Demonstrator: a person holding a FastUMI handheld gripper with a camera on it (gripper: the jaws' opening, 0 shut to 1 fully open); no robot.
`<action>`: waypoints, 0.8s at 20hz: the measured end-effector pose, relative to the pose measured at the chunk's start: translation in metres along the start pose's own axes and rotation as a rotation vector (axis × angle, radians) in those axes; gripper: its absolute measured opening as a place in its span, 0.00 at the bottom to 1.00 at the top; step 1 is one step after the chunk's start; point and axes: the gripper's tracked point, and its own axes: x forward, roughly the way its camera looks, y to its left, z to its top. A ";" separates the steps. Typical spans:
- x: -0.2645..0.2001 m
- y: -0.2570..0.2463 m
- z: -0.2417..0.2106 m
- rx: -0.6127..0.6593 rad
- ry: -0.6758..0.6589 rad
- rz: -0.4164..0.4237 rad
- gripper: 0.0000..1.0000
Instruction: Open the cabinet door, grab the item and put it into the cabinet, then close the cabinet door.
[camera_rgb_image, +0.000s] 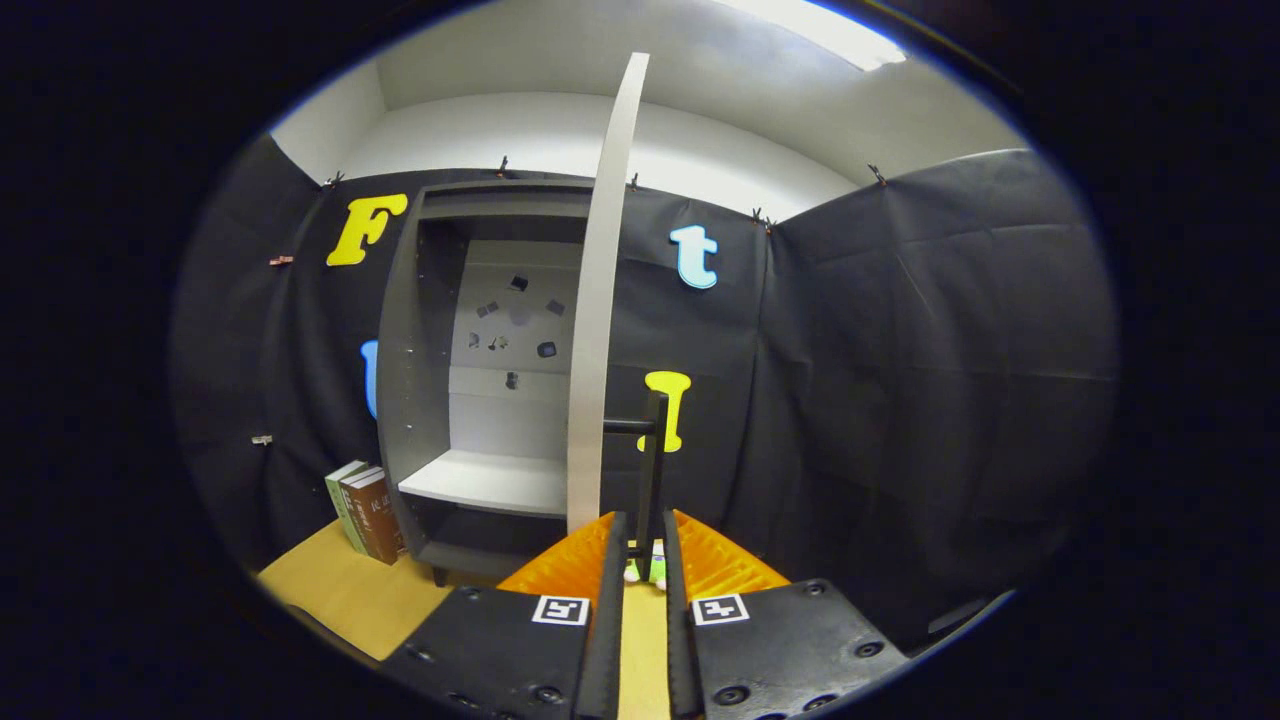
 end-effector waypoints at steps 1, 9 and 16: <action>0.003 -0.001 0.000 -0.008 -0.006 0.006 0.28; -0.024 0.041 -0.005 0.030 0.007 0.164 0.97; -0.028 0.122 -0.076 0.026 0.186 0.318 0.97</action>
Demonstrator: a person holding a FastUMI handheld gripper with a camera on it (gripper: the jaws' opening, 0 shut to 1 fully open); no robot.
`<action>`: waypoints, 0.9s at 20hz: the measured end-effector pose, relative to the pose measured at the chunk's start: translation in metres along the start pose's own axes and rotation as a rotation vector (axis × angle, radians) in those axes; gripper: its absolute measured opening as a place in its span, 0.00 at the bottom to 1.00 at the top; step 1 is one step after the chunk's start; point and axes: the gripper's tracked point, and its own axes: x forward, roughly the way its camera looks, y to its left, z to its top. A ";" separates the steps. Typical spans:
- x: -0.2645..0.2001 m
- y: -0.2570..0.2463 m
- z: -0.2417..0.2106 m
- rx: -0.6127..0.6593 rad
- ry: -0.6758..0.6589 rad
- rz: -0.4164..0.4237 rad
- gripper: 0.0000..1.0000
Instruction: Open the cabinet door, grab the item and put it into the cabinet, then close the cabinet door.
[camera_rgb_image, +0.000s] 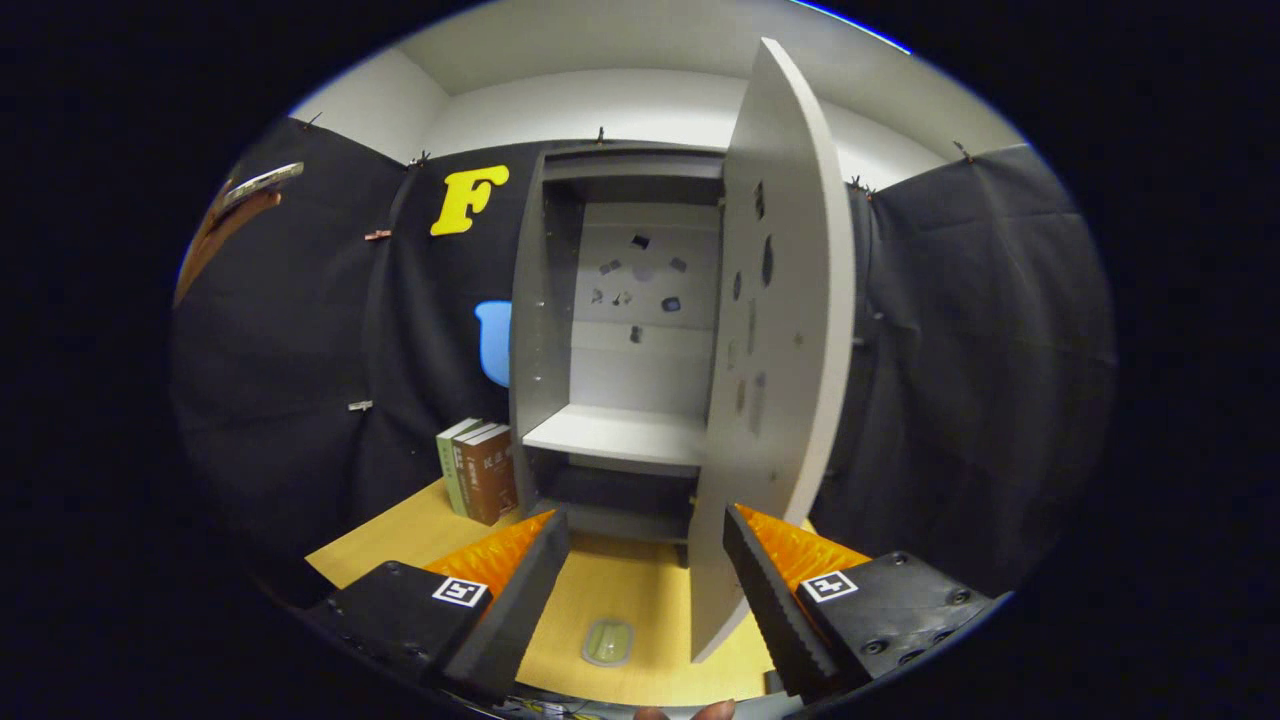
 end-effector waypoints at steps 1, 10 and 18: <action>0.009 0.008 -0.016 0.010 0.036 0.017 0.97; 0.099 0.038 -0.181 0.059 0.331 0.038 0.98; 0.163 0.030 -0.336 0.122 0.591 -0.055 0.98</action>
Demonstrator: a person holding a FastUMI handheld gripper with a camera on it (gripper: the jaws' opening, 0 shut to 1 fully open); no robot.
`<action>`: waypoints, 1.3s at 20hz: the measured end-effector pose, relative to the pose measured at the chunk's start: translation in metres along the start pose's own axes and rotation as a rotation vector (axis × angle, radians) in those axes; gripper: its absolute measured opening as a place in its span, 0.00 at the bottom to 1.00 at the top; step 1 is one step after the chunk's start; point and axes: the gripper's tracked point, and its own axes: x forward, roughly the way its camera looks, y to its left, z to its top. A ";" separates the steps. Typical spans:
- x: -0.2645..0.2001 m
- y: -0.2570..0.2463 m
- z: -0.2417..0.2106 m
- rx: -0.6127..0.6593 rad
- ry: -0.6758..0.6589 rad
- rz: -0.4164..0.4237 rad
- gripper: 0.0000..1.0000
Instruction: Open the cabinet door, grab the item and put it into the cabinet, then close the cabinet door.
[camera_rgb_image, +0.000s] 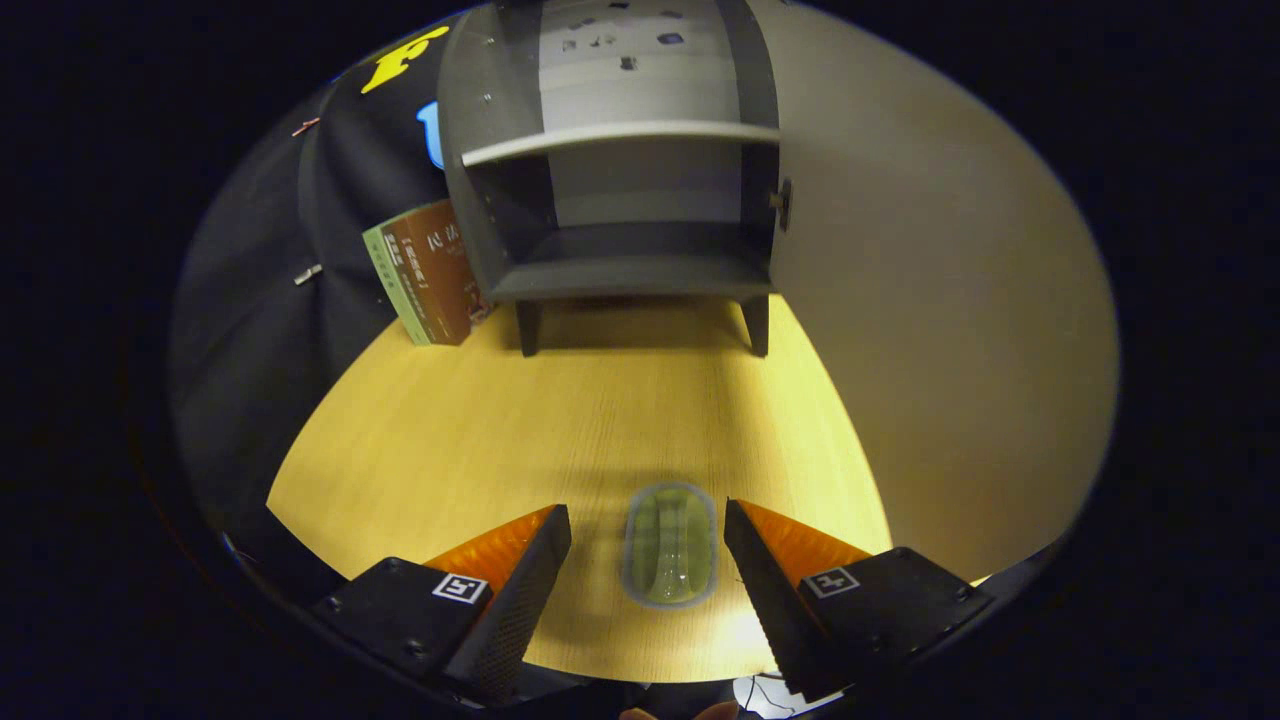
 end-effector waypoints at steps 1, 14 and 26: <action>0.011 -0.003 -0.011 -0.005 0.023 -0.013 0.98; 0.047 -0.017 -0.051 -0.010 0.112 -0.091 0.20; -0.057 0.017 0.109 -0.007 -0.129 -0.006 0.20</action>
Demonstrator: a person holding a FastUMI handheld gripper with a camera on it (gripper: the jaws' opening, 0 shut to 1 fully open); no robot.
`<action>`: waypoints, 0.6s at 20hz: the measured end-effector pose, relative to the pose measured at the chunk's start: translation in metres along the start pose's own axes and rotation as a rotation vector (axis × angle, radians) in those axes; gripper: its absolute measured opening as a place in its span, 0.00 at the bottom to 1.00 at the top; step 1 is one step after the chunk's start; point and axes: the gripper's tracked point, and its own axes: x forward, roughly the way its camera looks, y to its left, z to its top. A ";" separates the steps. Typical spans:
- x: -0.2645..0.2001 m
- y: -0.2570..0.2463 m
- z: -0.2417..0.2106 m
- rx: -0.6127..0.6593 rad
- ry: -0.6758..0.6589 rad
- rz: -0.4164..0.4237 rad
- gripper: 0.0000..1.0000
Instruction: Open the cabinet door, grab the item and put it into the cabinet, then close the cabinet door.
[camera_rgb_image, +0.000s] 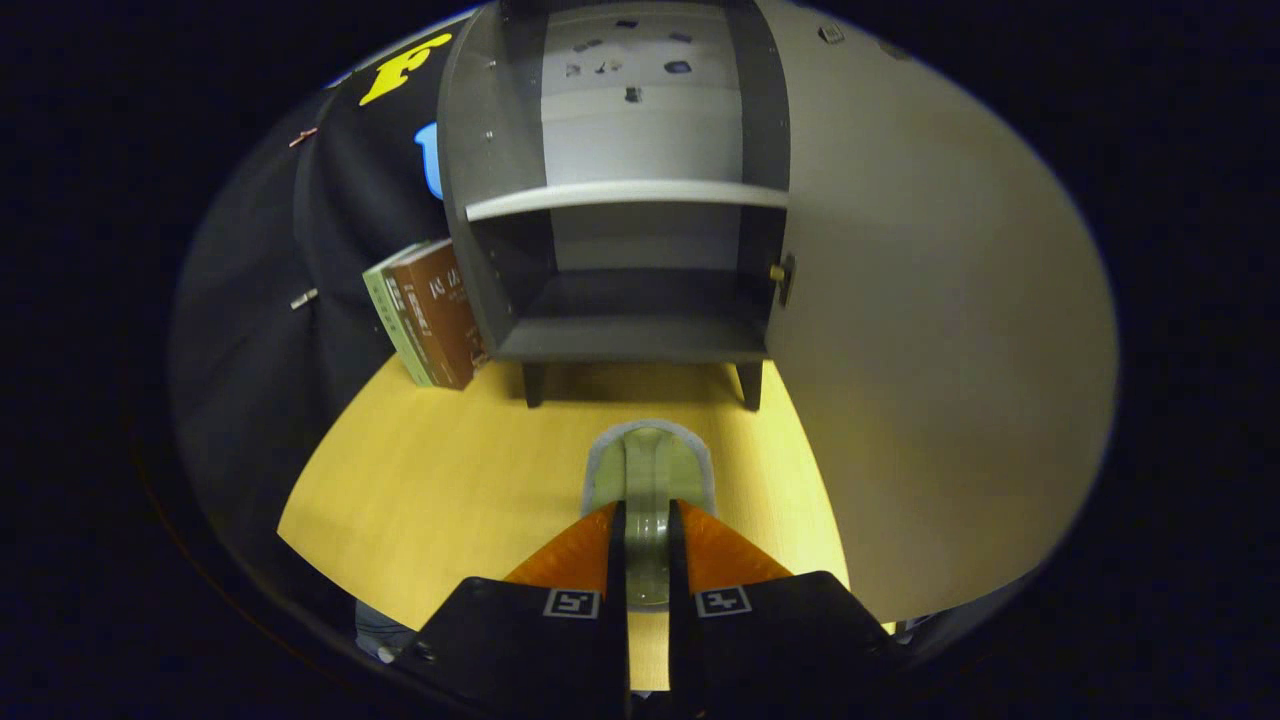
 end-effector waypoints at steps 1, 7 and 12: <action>-0.006 0.004 0.022 0.007 -0.020 0.006 0.20; -0.029 0.021 0.135 0.029 -0.131 0.042 0.20; -0.028 0.038 0.223 0.017 -0.230 0.063 0.20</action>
